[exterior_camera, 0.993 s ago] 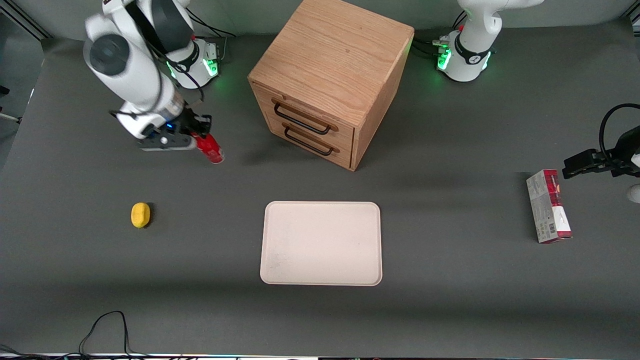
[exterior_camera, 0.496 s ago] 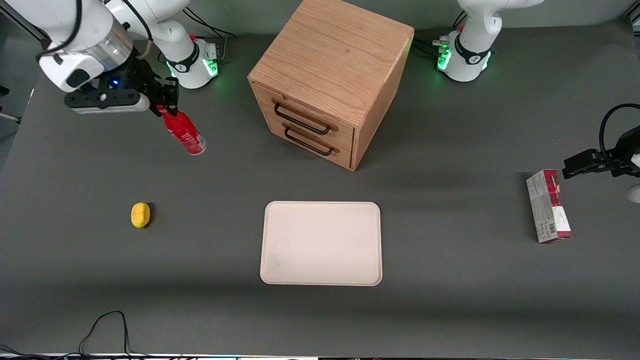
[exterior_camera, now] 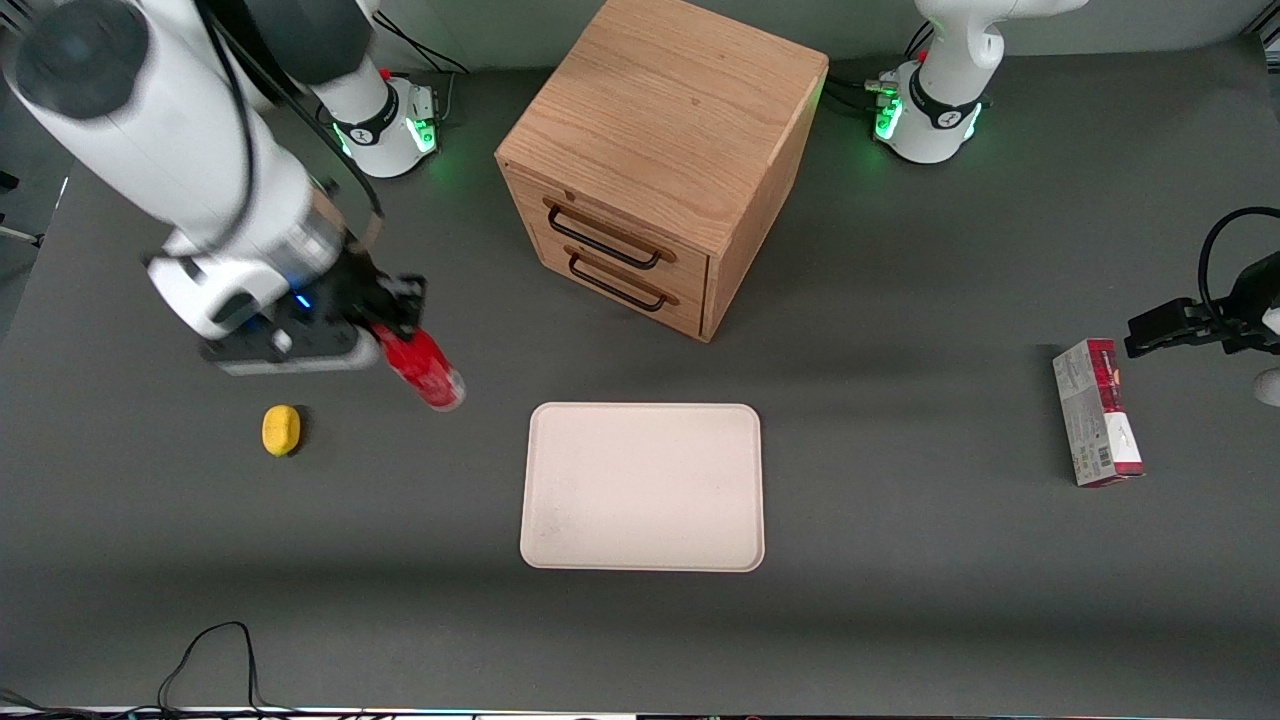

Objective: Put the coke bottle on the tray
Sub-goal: 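Lift the bottle and carry it with the right gripper to the white tray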

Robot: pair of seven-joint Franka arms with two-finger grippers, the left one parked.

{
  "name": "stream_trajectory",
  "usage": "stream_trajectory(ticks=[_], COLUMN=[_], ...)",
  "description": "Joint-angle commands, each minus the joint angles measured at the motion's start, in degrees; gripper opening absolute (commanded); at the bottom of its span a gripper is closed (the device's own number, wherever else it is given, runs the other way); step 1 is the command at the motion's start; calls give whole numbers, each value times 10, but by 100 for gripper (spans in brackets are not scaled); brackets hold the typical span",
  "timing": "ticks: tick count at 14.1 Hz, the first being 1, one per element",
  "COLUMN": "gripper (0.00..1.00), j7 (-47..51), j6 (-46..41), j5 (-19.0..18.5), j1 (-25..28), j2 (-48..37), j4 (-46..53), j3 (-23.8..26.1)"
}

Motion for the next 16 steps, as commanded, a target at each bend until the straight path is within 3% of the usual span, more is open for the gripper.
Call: stream_trajectory(ticks=[1, 6, 16], gripper=[6, 6, 6], j7=[2, -17, -20], j6=[-21, 33, 186], j5=[7, 4, 0], j1=[0, 0, -13], j2=[82, 123, 285], j4=[130, 128, 124], j3=[30, 25, 24])
